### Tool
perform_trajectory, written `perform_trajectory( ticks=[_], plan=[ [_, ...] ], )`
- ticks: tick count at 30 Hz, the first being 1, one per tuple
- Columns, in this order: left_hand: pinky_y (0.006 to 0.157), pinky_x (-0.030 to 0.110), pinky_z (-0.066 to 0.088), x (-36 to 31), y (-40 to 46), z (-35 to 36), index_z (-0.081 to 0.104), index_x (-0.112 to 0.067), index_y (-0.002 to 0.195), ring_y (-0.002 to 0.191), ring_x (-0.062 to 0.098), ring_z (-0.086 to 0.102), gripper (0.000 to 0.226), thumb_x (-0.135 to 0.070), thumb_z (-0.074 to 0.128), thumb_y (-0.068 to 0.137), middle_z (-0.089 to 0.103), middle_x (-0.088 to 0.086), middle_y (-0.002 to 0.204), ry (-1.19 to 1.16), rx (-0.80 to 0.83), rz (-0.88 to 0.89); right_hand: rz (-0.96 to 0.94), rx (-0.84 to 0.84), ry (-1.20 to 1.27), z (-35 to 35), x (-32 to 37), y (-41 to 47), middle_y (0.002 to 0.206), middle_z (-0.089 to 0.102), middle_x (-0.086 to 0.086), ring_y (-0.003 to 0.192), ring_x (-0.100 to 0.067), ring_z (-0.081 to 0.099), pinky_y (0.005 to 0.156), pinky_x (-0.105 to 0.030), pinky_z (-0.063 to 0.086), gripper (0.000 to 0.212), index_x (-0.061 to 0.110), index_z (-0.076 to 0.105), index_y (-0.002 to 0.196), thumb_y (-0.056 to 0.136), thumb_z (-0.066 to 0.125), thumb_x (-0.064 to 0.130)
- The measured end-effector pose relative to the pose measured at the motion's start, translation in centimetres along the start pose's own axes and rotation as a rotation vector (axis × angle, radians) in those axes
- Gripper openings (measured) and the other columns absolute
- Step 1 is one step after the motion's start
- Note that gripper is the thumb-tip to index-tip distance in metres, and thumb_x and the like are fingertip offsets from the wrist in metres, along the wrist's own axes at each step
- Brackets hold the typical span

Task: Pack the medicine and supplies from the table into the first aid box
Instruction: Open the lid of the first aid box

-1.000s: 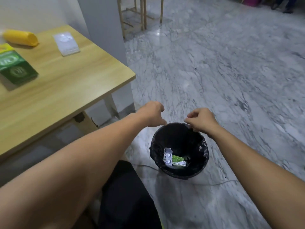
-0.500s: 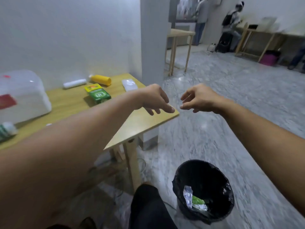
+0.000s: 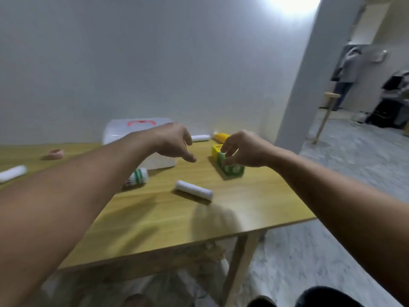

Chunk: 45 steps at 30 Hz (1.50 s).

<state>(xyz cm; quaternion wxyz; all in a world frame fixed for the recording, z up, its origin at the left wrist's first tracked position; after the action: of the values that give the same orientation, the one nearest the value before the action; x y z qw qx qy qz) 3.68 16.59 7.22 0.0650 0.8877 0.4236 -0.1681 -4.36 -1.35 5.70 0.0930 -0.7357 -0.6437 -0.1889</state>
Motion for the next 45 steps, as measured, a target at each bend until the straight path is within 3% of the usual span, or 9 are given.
perform_trajectory(
  ticks=[3,6,10,15,21,25,28,36,45],
  plan=[
    [0.089,0.030,0.049,5.0,-1.3,-2.0,0.063,-0.016,0.125,0.103,0.018,0.063,0.061,-0.042,0.079,0.072,0.068,0.000,0.120,0.032,-0.083,-0.073,-0.089,-0.004,-0.003,2.4,3.5,3.1,0.095,0.073,-0.001,0.085,-0.020,0.069,0.078,-0.030,0.054,0.035,0.016,0.071,0.102,0.071,0.082,0.025],
    [0.092,0.031,0.048,8.7,-2.3,-3.3,0.063,-0.012,0.124,0.107,0.021,0.062,0.057,-0.036,0.078,0.073,0.067,0.004,0.122,0.006,-0.209,-0.125,-0.203,-0.064,-0.043,4.5,6.3,5.2,0.108,0.071,-0.003,0.096,-0.022,0.067,0.086,-0.037,0.054,0.042,0.016,0.068,0.111,0.073,0.081,0.027],
    [0.102,0.035,0.042,12.6,-2.8,-3.5,0.057,-0.015,0.131,0.124,0.025,0.054,0.058,-0.033,0.074,0.078,0.057,0.007,0.137,-0.019,-0.360,-0.189,-0.422,-0.192,-0.166,7.2,9.1,6.5,0.130,0.060,-0.008,0.119,-0.027,0.054,0.099,-0.035,0.044,0.047,0.015,0.061,0.123,0.080,0.074,0.026],
    [0.109,0.038,0.036,15.5,-1.8,-2.7,0.053,-0.016,0.135,0.134,0.026,0.044,0.057,-0.035,0.068,0.083,0.050,0.008,0.145,-0.049,-0.441,-0.208,-0.632,-0.269,-0.341,9.8,10.0,8.4,0.148,0.045,-0.013,0.138,-0.031,0.038,0.112,-0.044,0.032,0.052,0.017,0.053,0.133,0.085,0.070,0.025],
    [0.112,0.038,0.030,17.4,-0.2,-2.5,0.040,-0.014,0.144,0.141,0.027,0.034,0.074,-0.047,0.065,0.083,0.036,0.008,0.154,-0.160,-0.452,-0.261,-0.638,-0.233,-0.408,11.3,9.6,11.1,0.160,0.018,-0.013,0.148,-0.034,0.013,0.116,-0.059,0.020,0.068,0.024,0.036,0.145,0.085,0.069,0.024],
    [0.115,0.037,0.027,18.5,0.3,-1.5,0.037,-0.017,0.147,0.145,0.024,0.029,0.079,-0.046,0.068,0.082,0.029,0.003,0.158,-0.268,-0.428,-0.269,-0.710,-0.254,-0.466,11.7,8.8,11.8,0.155,0.030,-0.020,0.141,-0.042,0.030,0.099,-0.062,0.043,0.067,0.026,0.032,0.140,0.085,0.069,0.014],
    [0.116,0.039,0.028,18.7,0.4,-1.1,0.039,-0.020,0.146,0.145,0.024,0.030,0.081,-0.046,0.072,0.078,0.029,0.002,0.158,-0.284,-0.450,-0.257,-0.755,-0.291,-0.517,11.7,8.0,11.6,0.152,0.034,-0.023,0.137,-0.044,0.035,0.092,-0.061,0.048,0.064,0.026,0.031,0.139,0.087,0.066,0.013],
    [0.116,0.038,0.028,16.5,2.0,-0.3,0.041,-0.020,0.145,0.145,0.023,0.028,0.082,-0.046,0.074,0.075,0.029,0.002,0.158,-0.304,-0.445,-0.224,-0.721,-0.420,-0.477,11.6,5.3,10.3,0.147,0.041,-0.025,0.135,-0.046,0.038,0.098,-0.068,0.040,0.064,0.024,0.040,0.137,0.082,0.073,0.016],
    [0.115,0.038,0.027,14.9,2.2,-0.1,0.041,-0.016,0.145,0.146,0.024,0.028,0.077,-0.051,0.066,0.082,0.027,0.005,0.159,-0.244,-0.453,-0.254,-0.719,-0.551,-0.389,12.7,4.2,10.6,0.141,0.049,-0.025,0.130,-0.044,0.045,0.100,-0.066,0.036,0.044,0.020,0.059,0.129,0.086,0.069,0.019]
  ],
)
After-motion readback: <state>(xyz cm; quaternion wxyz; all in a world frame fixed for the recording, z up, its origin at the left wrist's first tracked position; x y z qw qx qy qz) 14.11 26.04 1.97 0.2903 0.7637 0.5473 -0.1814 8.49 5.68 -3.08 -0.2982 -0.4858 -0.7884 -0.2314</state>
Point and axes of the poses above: each hand's wrist, its own y-axis towards the middle knuckle, its own z-axis out of the palm, x = y × z, the point moved 3 cm from there along y, towards the middle knuckle
